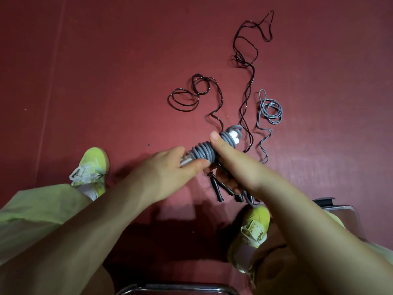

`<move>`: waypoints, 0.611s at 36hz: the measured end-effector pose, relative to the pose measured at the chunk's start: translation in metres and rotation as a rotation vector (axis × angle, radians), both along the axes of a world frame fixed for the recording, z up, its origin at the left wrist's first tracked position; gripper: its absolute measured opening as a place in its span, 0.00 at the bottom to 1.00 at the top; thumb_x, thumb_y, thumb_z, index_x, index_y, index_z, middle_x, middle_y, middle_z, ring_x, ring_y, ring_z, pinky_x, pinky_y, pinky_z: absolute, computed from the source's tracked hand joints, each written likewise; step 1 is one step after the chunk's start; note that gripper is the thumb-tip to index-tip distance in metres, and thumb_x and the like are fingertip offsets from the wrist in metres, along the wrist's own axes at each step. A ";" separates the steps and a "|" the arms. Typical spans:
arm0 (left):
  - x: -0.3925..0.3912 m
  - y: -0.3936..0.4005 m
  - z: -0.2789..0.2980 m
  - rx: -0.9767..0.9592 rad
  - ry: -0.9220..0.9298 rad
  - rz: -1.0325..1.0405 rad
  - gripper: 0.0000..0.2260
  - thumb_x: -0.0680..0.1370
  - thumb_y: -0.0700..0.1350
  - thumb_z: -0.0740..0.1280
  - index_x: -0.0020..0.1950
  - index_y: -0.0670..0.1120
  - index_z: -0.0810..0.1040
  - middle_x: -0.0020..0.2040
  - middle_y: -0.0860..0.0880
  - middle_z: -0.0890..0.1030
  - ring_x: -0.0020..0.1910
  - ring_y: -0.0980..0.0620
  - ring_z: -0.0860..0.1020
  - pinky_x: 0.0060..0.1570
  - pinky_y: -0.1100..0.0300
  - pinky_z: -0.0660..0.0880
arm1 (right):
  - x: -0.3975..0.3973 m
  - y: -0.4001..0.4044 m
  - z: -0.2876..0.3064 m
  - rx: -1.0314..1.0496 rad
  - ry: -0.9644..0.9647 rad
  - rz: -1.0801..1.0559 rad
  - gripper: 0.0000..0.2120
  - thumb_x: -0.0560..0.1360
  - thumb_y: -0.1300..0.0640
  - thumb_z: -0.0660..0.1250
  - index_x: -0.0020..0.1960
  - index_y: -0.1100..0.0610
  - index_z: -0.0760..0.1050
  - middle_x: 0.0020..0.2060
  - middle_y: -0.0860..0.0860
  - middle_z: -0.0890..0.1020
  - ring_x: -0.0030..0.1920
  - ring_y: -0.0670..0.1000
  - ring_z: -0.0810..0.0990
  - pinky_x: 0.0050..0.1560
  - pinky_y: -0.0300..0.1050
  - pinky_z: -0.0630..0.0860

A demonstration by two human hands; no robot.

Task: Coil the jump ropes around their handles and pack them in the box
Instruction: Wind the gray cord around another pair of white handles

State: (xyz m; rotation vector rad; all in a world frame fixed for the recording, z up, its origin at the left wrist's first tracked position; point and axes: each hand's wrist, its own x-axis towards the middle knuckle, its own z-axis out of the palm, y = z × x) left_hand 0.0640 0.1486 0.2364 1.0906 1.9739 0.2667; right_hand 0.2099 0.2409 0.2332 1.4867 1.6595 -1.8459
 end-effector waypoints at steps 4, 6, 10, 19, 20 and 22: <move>0.002 0.001 0.002 0.056 -0.037 0.038 0.23 0.66 0.69 0.59 0.39 0.49 0.67 0.35 0.53 0.72 0.35 0.53 0.71 0.34 0.55 0.65 | -0.003 0.001 0.006 -0.027 0.093 -0.089 0.29 0.70 0.29 0.56 0.26 0.52 0.67 0.23 0.47 0.60 0.24 0.47 0.55 0.27 0.41 0.52; 0.000 0.002 0.000 0.033 -0.122 0.066 0.23 0.64 0.68 0.62 0.41 0.49 0.69 0.36 0.54 0.73 0.34 0.56 0.71 0.34 0.57 0.65 | -0.004 0.003 0.009 0.009 0.141 -0.107 0.24 0.75 0.36 0.57 0.28 0.51 0.60 0.23 0.46 0.58 0.23 0.46 0.54 0.24 0.40 0.52; -0.002 0.002 0.004 0.012 -0.534 0.175 0.25 0.59 0.67 0.71 0.43 0.48 0.75 0.34 0.57 0.77 0.35 0.57 0.73 0.38 0.62 0.69 | -0.005 0.004 0.012 0.120 0.228 -0.117 0.18 0.71 0.40 0.57 0.30 0.50 0.58 0.22 0.46 0.58 0.22 0.46 0.54 0.21 0.38 0.54; -0.008 0.001 0.009 -0.349 -1.472 0.234 0.40 0.63 0.73 0.55 0.46 0.38 0.84 0.40 0.37 0.83 0.38 0.42 0.82 0.46 0.50 0.78 | -0.002 -0.004 0.025 0.046 0.631 -0.151 0.12 0.69 0.51 0.60 0.27 0.51 0.67 0.19 0.45 0.65 0.20 0.40 0.61 0.23 0.31 0.59; -0.008 0.000 0.007 -0.370 -1.599 0.213 0.42 0.66 0.73 0.54 0.49 0.36 0.82 0.40 0.37 0.83 0.39 0.42 0.82 0.47 0.49 0.78 | -0.002 -0.005 0.026 0.067 0.653 -0.123 0.13 0.71 0.52 0.59 0.28 0.52 0.68 0.18 0.47 0.67 0.20 0.40 0.64 0.23 0.30 0.61; -0.008 -0.001 0.002 -0.395 -1.841 0.159 0.41 0.70 0.73 0.54 0.53 0.35 0.80 0.40 0.40 0.82 0.38 0.44 0.81 0.48 0.48 0.77 | -0.001 -0.006 0.027 0.101 0.659 -0.094 0.14 0.72 0.50 0.59 0.30 0.53 0.67 0.18 0.48 0.68 0.21 0.41 0.65 0.24 0.31 0.62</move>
